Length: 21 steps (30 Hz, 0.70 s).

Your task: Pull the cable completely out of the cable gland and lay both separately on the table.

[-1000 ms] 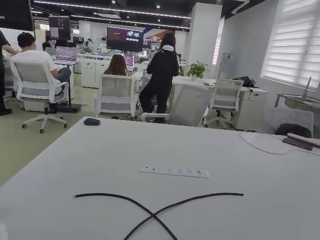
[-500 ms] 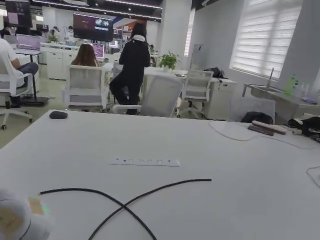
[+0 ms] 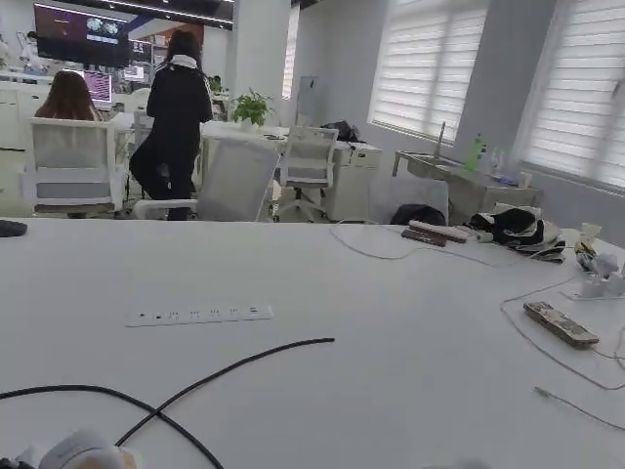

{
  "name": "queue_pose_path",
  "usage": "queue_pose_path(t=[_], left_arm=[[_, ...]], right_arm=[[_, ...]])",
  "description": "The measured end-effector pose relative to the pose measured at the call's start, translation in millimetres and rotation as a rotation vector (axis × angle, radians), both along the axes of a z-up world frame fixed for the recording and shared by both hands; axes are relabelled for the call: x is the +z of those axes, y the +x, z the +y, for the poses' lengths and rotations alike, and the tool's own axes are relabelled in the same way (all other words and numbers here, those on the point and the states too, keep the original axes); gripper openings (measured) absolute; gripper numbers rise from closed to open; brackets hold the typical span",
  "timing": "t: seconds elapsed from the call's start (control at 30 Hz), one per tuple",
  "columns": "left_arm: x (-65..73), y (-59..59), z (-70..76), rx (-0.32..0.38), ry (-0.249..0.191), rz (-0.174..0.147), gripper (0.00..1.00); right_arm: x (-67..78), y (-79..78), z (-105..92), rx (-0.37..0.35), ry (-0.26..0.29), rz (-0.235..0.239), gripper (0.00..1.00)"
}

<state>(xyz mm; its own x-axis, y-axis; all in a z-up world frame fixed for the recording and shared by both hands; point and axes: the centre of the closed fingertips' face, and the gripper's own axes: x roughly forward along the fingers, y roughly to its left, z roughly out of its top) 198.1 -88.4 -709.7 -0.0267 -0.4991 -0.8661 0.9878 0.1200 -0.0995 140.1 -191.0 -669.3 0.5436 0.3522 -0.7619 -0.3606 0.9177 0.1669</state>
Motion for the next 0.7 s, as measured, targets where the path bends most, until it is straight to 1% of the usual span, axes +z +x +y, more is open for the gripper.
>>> queue_pose_path(t=[0.03, 0.07, 0.1, 0.13, 0.23, 0.27, 0.37, 0.47, 0.57, 0.63, 0.67, 0.7], left_arm=[[-7.1, 0.7, -2.6, -0.014, 0.013, 0.005, 0.30], [-9.4, 1.4, -3.5, -0.015, 0.017, 0.005, 0.29], [-16.2, 2.2, -3.4, -0.023, 0.045, 0.002, 0.29], [-19.7, 2.5, -4.4, -0.026, 0.055, 0.002, 0.28], [-30.6, 2.4, -11.7, -0.021, 0.052, 0.028, 0.27], [-33.3, 2.1, -12.5, -0.018, 0.059, 0.034, 0.27], [-42.0, 1.9, -15.7, -0.030, 0.067, 0.021, 0.25], [-46.9, 1.2, -15.3, -0.042, 0.082, 0.016, 0.22], [-50.3, -0.5, -14.7, -0.038, 0.089, 0.023, 0.22], [-51.8, -0.7, -13.2, -0.043, 0.099, 0.014, 0.21], [-50.7, 1.5, -14.4, -0.049, 0.092, 0.001, 0.20], [-51.1, 0.8, -13.9, -0.047, 0.094, 0.005, 0.18]], right_arm=[[0.0, 0.0, 0.0, 0.000, 0.000, 0.000, 0.31], [0.2, -0.1, 0.3, 0.002, 0.001, 0.000, 0.31], [0.2, -0.2, 0.5, 0.002, 0.002, 0.000, 0.31], [0.4, 0.1, 0.3, 0.001, 0.002, 0.001, 0.31], [0.5, 0.3, 0.2, -0.001, 0.005, 0.001, 0.31], [0.6, 0.3, 0.1, -0.002, 0.006, 0.002, 0.31], [0.8, 0.5, -0.4, -0.005, 0.008, 0.002, 0.31], [1.1, 0.7, -0.5, -0.009, 0.011, 0.002, 0.30], [1.2, 1.0, -0.7, -0.011, 0.013, 0.002, 0.30], [1.2, 0.8, -0.5, -0.008, 0.014, 0.002, 0.30], [1.1, 0.8, -0.4, -0.007, 0.014, 0.002, 0.30], [1.2, 0.7, -0.3, -0.006, 0.014, 0.002, 0.30]])
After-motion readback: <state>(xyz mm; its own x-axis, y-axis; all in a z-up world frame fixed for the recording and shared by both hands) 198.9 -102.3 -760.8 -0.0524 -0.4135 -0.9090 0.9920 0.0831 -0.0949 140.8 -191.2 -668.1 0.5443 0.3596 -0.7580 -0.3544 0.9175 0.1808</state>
